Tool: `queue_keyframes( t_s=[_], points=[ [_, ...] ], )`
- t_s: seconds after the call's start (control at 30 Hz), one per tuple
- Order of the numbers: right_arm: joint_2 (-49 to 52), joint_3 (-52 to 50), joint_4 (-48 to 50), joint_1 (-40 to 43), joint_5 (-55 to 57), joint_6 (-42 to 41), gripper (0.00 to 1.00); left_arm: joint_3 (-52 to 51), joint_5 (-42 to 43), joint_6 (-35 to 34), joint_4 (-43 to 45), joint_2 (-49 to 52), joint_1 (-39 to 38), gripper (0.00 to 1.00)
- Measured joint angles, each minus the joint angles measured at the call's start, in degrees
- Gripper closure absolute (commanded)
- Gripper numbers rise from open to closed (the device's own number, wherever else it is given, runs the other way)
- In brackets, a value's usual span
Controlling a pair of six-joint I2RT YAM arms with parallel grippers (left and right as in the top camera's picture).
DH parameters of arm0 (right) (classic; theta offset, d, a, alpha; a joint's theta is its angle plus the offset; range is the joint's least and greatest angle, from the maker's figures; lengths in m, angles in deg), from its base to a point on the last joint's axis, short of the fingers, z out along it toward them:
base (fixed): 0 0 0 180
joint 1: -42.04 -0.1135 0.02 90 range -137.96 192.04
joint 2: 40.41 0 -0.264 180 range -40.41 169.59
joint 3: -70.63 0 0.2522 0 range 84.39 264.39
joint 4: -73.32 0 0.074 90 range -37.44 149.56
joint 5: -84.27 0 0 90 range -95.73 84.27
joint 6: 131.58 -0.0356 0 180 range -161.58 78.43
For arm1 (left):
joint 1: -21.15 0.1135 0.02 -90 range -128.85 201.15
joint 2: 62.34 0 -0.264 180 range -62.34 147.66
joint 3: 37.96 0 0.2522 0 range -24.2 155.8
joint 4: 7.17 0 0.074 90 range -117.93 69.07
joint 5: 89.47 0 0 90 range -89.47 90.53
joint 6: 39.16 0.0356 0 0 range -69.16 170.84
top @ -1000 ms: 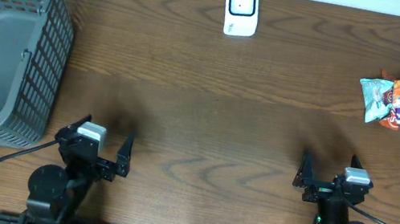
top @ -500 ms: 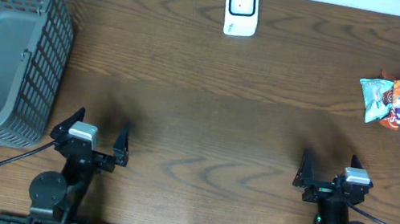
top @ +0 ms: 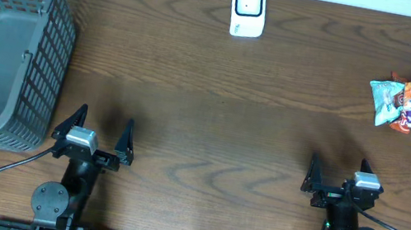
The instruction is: Scan the item barcode
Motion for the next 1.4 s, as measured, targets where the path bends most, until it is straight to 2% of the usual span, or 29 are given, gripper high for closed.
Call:
queue_keyframes(
  t_s=[0.13, 0.4, 0.9, 1.4],
  points=[
    [0.00, 0.00, 0.02, 0.00, 0.00, 0.00, 0.01, 0.00, 0.00, -0.17, -0.39, 0.00, 0.00, 0.02],
    [0.00, 0.00, 0.02, 0.00, 0.00, 0.00, 0.01, -0.04, -0.55, -0.20, -9.07, -0.02, 0.00, 0.02],
    [0.00, 0.00, 0.02, 0.00, 0.00, 0.00, 0.01, 0.13, -2.05, 1.75, -9.77, -0.02, 0.00, 0.02],
    [0.00, 0.00, 0.02, 0.00, 0.00, 0.00, 0.01, 0.57, -8.11, 1.99, -11.15, -0.02, 0.00, 0.02]
  ],
)
